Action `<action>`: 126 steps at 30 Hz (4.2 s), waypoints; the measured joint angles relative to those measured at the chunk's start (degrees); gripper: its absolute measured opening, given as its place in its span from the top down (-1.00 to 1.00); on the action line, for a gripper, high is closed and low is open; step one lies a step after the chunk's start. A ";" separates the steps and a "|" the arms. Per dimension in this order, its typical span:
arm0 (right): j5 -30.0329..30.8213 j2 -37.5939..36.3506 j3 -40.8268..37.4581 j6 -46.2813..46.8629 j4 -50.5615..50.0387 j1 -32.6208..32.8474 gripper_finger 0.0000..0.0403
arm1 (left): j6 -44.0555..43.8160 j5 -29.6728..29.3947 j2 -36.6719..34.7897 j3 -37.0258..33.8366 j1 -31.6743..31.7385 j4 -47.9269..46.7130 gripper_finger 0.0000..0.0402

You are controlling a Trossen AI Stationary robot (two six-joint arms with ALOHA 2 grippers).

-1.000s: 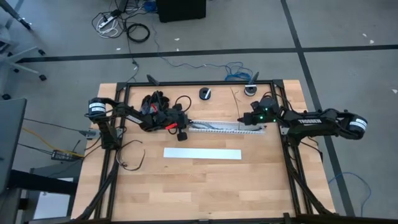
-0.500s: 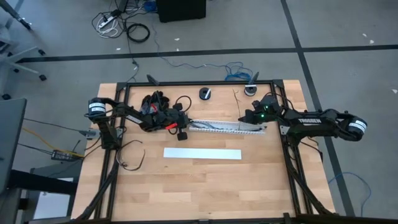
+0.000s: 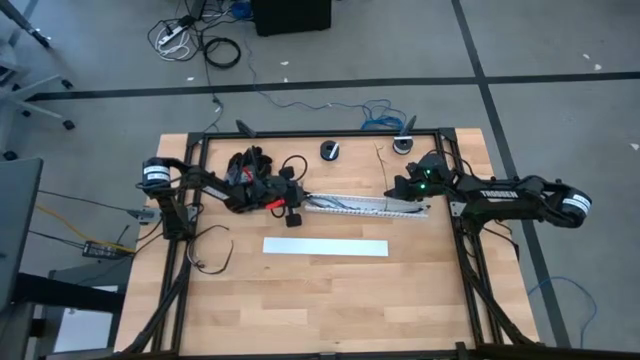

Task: Ziptie cables
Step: Put the ziptied cables into the white cable duct

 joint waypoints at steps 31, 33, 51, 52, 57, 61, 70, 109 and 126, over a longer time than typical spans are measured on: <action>-0.65 -0.06 0.04 -1.05 -1.50 0.00 1.00 | 1.38 -3.36 -3.13 -0.07 -1.51 0.74 1.00; -0.83 -0.04 0.02 -1.07 -1.41 0.00 1.00 | 1.38 -3.36 -3.13 -0.07 -1.52 0.75 1.00; -2.71 0.01 0.09 -1.57 -1.45 0.04 0.78 | 1.18 -4.72 -3.23 0.04 -1.53 1.04 1.00; -2.75 0.01 0.11 -1.57 -1.40 0.04 0.76 | 1.18 -4.85 -3.23 0.04 -1.53 1.21 1.00; -2.79 0.01 0.13 -1.67 -0.86 0.09 0.68 | 1.05 -4.96 -3.23 0.04 -1.53 1.25 1.00; -2.42 0.07 -0.15 -2.73 1.30 0.11 0.67 | 1.05 -5.05 -3.23 0.04 -1.53 1.19 1.00; 0.78 0.29 0.43 -9.45 8.61 -1.36 0.66 | 0.96 -5.59 -3.50 0.10 -1.46 0.37 1.00; 3.11 0.07 7.26 -14.02 -0.18 0.31 0.68 | 1.44 -6.39 -3.37 0.17 -1.53 -3.83 1.00; 3.60 0.03 7.28 -17.85 -0.25 0.72 0.99 | 1.02 -6.33 -3.33 0.08 -1.53 -4.76 1.00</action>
